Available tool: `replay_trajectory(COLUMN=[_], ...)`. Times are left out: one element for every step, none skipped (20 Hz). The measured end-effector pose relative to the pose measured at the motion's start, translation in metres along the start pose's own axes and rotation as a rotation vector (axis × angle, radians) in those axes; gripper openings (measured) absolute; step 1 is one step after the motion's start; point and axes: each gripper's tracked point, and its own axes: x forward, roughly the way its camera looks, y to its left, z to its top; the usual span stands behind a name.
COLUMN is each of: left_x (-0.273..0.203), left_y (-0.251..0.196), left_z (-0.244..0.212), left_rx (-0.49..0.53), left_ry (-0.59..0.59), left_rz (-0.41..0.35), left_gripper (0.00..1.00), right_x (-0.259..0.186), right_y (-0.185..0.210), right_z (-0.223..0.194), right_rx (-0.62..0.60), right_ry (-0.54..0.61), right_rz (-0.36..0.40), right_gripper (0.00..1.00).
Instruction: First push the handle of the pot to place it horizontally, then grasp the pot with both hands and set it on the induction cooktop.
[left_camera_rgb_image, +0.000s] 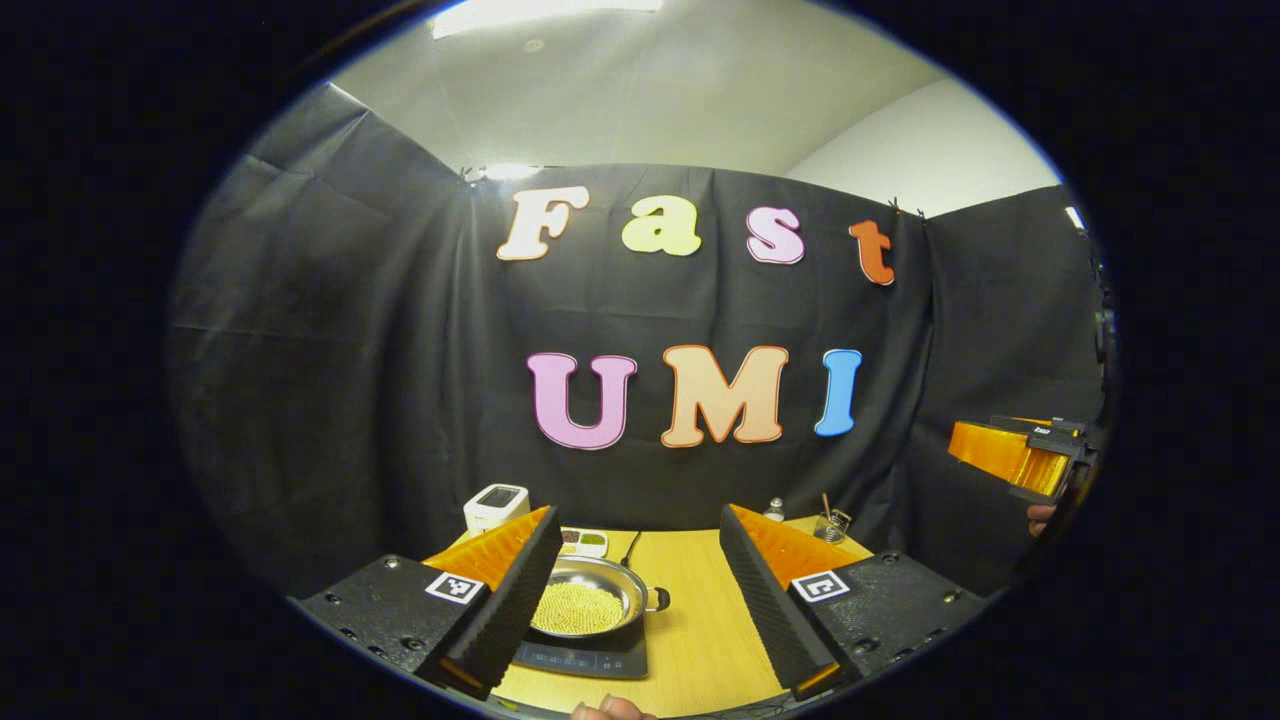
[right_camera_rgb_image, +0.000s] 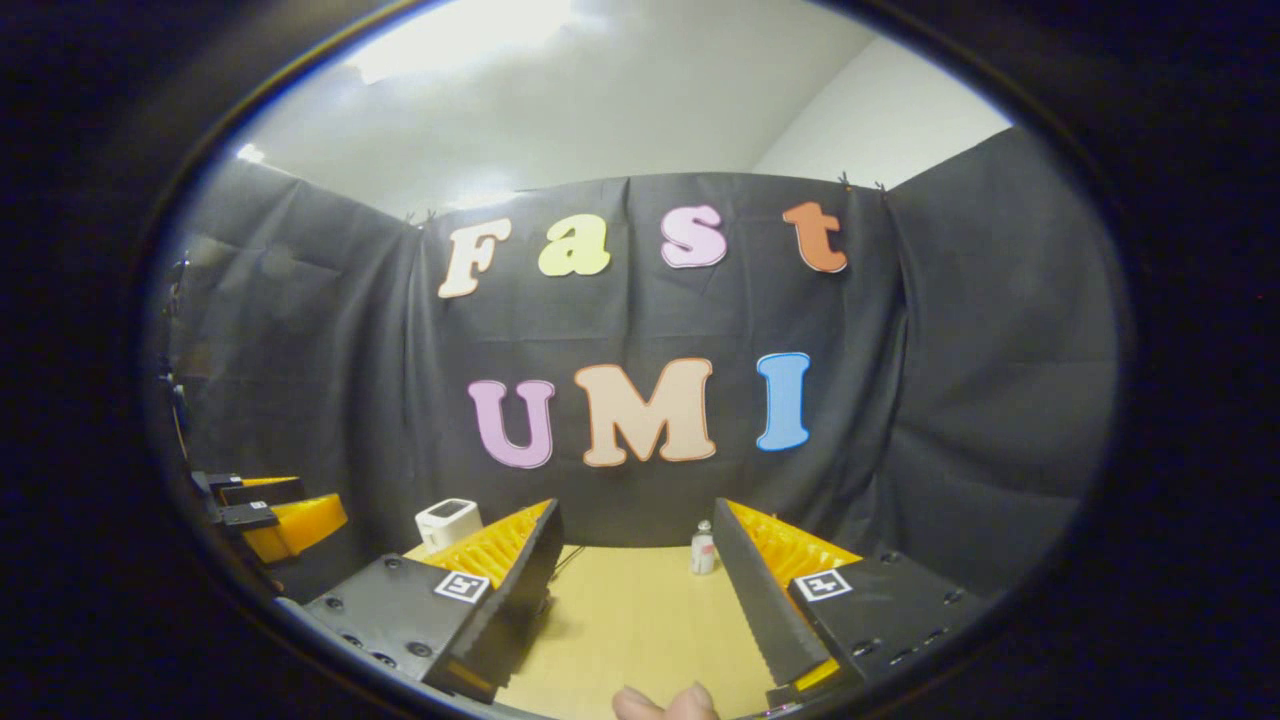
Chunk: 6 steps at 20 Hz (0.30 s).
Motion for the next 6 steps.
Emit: replay_trajectory(left_x=[-0.001, -0.001, -0.002, -0.004, -0.002, -0.001], left_y=[-0.008, -0.017, -0.023, -0.029, -0.033, -0.038], left_z=[0.004, 0.008, 0.008, 0.009, 0.015, 0.021], left_rx=[0.003, 0.001, 0.0, -0.001, 0.001, 0.007], left_ry=[-0.012, -0.021, -0.018, -0.014, -0.029, -0.045], left_rz=[-0.005, -0.014, -0.017, -0.018, -0.02, -0.02], left_gripper=[0.93, 0.95, 0.93, 0.95, 0.93, 0.95], right_x=[-0.002, -0.002, -0.002, -0.002, -0.001, 0.002], right_y=[-0.005, -0.014, -0.02, -0.023, -0.026, -0.032], right_z=[0.005, 0.009, 0.011, 0.012, 0.018, 0.023], right_rx=[0.004, 0.005, 0.006, 0.014, 0.023, 0.029], right_ry=[-0.013, -0.019, -0.018, -0.019, -0.03, -0.041], right_rz=[0.002, 0.0, 0.002, 0.007, 0.008, 0.006], right_gripper=[0.92, 0.92, 0.92, 0.92, 0.92, 0.92])
